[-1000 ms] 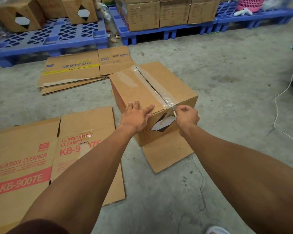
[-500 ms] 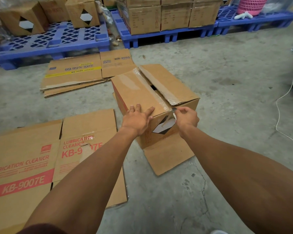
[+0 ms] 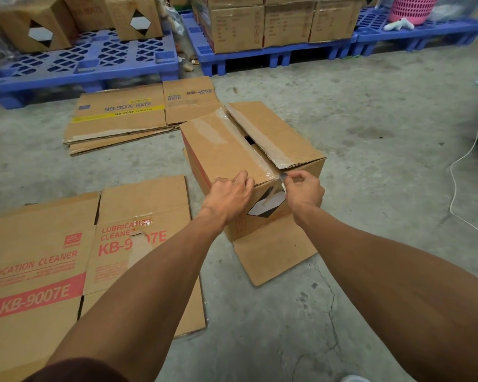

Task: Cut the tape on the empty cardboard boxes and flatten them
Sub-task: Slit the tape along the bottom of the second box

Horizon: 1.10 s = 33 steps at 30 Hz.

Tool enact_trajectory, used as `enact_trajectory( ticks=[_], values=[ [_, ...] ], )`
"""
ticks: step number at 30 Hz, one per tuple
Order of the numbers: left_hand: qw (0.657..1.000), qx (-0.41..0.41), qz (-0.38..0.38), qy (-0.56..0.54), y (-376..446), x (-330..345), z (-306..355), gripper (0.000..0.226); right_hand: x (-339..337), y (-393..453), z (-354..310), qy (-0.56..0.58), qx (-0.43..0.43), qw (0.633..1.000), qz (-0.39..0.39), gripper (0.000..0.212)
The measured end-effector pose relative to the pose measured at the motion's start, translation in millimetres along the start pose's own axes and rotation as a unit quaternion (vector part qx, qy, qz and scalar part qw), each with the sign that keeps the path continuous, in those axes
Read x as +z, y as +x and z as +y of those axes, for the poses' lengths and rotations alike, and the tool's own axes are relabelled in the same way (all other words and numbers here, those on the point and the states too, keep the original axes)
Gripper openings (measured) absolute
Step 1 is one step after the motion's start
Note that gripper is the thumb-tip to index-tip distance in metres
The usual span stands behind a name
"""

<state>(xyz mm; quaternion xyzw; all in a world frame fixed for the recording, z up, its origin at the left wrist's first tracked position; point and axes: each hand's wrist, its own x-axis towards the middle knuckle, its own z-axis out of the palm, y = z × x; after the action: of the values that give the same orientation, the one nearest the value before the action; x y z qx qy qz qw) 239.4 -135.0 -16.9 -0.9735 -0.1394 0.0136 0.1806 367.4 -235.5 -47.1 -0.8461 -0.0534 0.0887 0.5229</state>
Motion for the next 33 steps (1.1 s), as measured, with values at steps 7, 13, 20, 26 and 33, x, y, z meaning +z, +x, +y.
enact_trajectory(
  ticks=[7,13,20,26,33],
  values=[
    [1.0,-0.005,0.001,0.002,-1,6,-4,0.031,3,-1,-5,-0.013,-0.023,0.999,-0.032,0.007],
    [1.0,-0.01,-0.003,0.002,2,7,-3,0.029,-1,-1,6,0.018,-0.01,0.999,-0.033,0.009],
    [1.0,-0.018,0.0,-0.016,5,1,3,0.023,-1,4,-3,-0.035,-0.016,0.999,-0.035,0.005],
    [0.996,-0.062,0.035,-0.059,17,-4,-8,0.017,5,2,3,0.005,-0.011,0.999,-0.036,0.005],
    [0.994,-0.087,0.053,-0.043,23,23,-9,0.047,-10,6,6,0.114,-0.015,0.981,-0.157,0.011]
  ],
)
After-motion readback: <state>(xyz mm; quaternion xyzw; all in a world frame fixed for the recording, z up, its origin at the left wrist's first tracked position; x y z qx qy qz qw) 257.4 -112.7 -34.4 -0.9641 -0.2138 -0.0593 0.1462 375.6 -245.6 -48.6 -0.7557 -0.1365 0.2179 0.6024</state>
